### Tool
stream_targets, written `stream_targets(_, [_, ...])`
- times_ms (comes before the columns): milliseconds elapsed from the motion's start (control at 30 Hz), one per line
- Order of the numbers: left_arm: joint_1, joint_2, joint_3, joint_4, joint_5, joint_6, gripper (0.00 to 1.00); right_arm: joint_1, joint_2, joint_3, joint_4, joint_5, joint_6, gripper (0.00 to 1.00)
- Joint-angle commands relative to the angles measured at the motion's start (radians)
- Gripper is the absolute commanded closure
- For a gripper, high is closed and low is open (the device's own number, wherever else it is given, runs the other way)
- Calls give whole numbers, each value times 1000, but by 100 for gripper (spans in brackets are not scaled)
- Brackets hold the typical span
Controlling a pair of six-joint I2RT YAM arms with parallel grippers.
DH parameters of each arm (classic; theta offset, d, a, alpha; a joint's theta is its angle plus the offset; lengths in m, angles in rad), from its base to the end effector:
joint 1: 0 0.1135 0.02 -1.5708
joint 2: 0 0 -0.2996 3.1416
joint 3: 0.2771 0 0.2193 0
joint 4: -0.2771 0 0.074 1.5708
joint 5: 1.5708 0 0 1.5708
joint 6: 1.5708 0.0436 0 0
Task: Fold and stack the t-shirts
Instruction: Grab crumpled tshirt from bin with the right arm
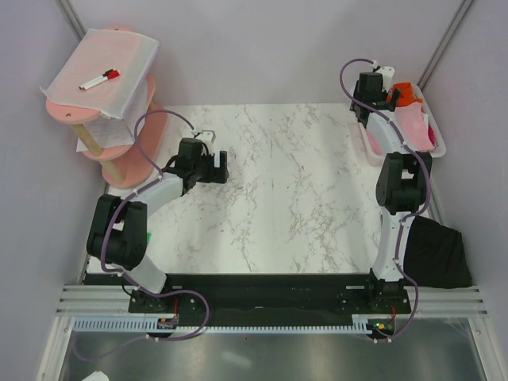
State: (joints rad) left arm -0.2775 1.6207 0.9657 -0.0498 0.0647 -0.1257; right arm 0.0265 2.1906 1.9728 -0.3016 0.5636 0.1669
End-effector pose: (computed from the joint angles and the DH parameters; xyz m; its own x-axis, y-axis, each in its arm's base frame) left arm 0.3150 -0.0926 0.2557 -0.6584 0.0575 -0.7505 0.2401 0.9610 -0.1371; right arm 0.5096 -0.0098 0.3153 -0.4160 0.1295 -0.9001 0.5175 0.8476 -0.1173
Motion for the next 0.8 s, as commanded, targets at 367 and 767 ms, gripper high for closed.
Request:
stream_targets(367, [-6,28,13,45,76,41,0,-137,152,83,-57,55,74,7])
stream_targets(767, [-6,33,19,27,70,41,0,-148,27,-62,13,30,160,100])
